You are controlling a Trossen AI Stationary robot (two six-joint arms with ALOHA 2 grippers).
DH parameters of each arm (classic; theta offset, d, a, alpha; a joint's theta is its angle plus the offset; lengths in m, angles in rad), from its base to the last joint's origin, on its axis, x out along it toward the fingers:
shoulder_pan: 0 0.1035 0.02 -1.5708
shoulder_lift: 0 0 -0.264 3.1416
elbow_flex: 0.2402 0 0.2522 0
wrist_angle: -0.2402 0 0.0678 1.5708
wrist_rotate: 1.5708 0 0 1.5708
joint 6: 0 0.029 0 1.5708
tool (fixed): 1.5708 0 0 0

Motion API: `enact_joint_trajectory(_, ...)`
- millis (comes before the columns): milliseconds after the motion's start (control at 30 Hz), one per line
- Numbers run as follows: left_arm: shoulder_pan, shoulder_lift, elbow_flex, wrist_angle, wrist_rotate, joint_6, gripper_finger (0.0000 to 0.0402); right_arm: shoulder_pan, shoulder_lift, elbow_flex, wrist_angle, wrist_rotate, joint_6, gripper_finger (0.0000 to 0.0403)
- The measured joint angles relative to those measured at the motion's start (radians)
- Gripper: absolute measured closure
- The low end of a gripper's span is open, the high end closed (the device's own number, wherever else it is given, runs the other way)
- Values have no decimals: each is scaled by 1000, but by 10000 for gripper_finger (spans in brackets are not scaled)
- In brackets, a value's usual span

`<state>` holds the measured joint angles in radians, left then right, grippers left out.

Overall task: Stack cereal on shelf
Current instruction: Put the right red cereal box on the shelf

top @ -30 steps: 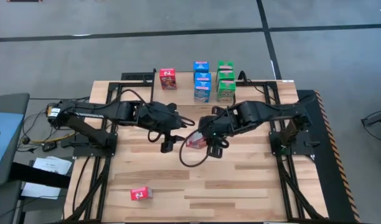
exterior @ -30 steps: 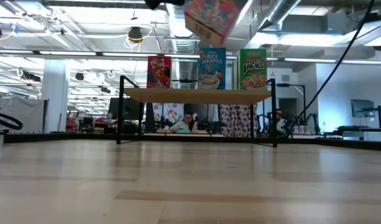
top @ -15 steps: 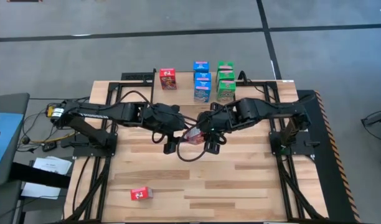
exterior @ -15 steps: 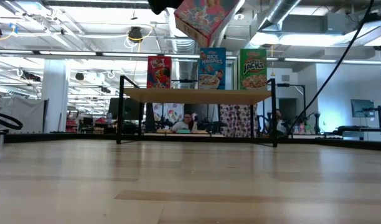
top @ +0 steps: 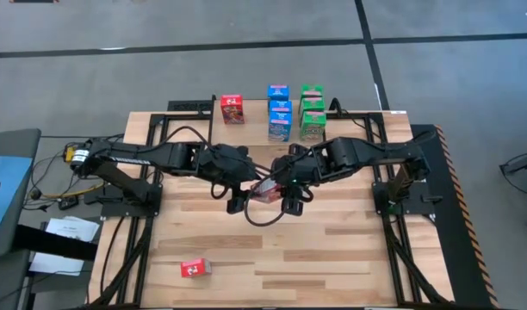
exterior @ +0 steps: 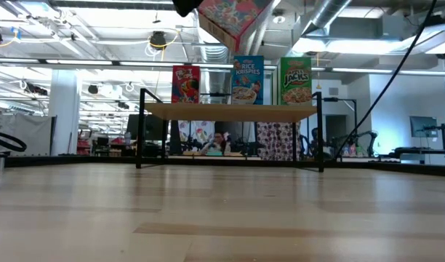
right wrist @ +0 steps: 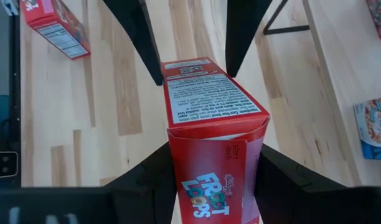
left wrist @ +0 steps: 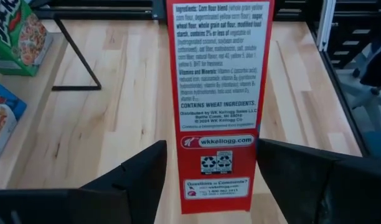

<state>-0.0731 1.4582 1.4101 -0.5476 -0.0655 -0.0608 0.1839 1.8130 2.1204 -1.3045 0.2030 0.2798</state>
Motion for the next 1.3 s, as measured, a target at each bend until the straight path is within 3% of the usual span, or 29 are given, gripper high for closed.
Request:
enact_joint_trajectory(700, 1, 0, 0, 17, 8, -11, 168, -1, 1, 0, 54, -9, -26, 210)
enact_joint_trajectory(967, 1, 0, 0, -2, 80, -11, 168, -2, 1, 0, 62, -16, -27, 210)
enact_joint_trajectory(1300, 1, 0, 0, -3, 84, -3, 208, -2, 1, 0, 59, -20, -27, 196)
